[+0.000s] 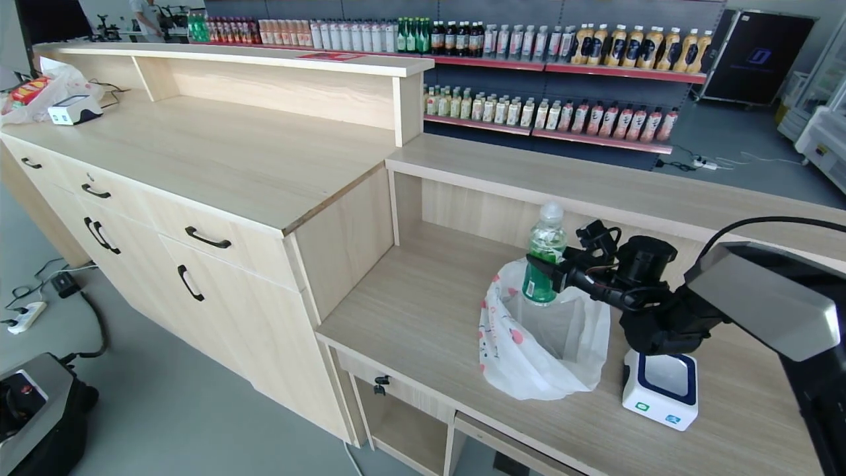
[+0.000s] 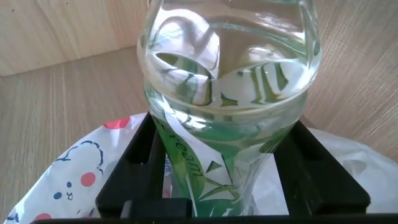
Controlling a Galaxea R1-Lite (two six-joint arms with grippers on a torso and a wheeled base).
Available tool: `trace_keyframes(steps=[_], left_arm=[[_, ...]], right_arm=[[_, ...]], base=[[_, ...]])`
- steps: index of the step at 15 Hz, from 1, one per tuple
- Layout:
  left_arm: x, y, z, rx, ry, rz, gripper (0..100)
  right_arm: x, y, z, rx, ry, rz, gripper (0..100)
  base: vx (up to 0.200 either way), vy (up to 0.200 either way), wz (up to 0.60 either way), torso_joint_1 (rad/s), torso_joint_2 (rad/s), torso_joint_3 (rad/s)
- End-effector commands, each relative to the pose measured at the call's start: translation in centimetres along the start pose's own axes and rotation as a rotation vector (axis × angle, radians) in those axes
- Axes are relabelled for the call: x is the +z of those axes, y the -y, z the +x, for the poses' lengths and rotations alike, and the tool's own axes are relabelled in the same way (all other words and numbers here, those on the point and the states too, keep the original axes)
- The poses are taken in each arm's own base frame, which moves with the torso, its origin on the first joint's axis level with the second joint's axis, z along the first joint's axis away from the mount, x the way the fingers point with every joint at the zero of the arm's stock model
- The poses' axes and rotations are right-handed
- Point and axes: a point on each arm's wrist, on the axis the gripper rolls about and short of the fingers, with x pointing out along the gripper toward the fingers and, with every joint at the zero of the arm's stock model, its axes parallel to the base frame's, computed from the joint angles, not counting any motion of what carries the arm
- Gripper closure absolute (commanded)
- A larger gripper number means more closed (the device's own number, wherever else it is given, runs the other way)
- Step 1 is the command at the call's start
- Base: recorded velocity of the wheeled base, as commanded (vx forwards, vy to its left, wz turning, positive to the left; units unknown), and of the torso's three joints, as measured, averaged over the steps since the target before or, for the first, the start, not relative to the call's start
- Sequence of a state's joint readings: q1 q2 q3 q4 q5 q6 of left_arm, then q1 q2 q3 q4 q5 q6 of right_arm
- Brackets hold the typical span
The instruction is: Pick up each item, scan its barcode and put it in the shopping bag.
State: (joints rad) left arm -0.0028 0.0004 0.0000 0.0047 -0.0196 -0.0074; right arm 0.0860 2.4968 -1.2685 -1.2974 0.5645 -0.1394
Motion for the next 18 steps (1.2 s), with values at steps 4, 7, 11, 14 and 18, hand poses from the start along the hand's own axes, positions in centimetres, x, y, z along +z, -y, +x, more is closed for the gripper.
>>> trace_keyframes(steps=[4, 7, 11, 14, 18], left_arm=[[0.0, 0.0, 0.0, -0.001, -0.001, 0.0, 0], [0.0, 0.0, 0.0, -0.001, -0.001, 0.0, 0], [0.0, 0.0, 0.0, -0.001, -0.001, 0.0, 0], [0.0, 0.0, 0.0, -0.001, -0.001, 0.0, 0], [0.0, 0.0, 0.0, -0.001, -0.001, 0.0, 0]], right_arm=[[-3.2, -0.5, 1.2, 0.018, -0.025, -0.005, 100], [-3.8, -0.8, 1.4, 0.027, -0.029, -0.022, 100], [-4.4, -0.8, 1.6, 0.027, -0.033, -0.02, 100], [-5.0, -0.9, 1.6, 0.027, -0.042, -0.014, 100], [-4.7, -0.9, 1.5, 0.027, -0.041, -0.017, 100]], base=[[0.0, 0.0, 0.0, 0.0, 0.0, 0.0], [0.0, 0.0, 0.0, 0.0, 0.0, 0.0], [0.0, 0.0, 0.0, 0.0, 0.0, 0.0], [0.0, 0.0, 0.0, 0.0, 0.0, 0.0], [0.0, 0.0, 0.0, 0.0, 0.0, 0.0]])
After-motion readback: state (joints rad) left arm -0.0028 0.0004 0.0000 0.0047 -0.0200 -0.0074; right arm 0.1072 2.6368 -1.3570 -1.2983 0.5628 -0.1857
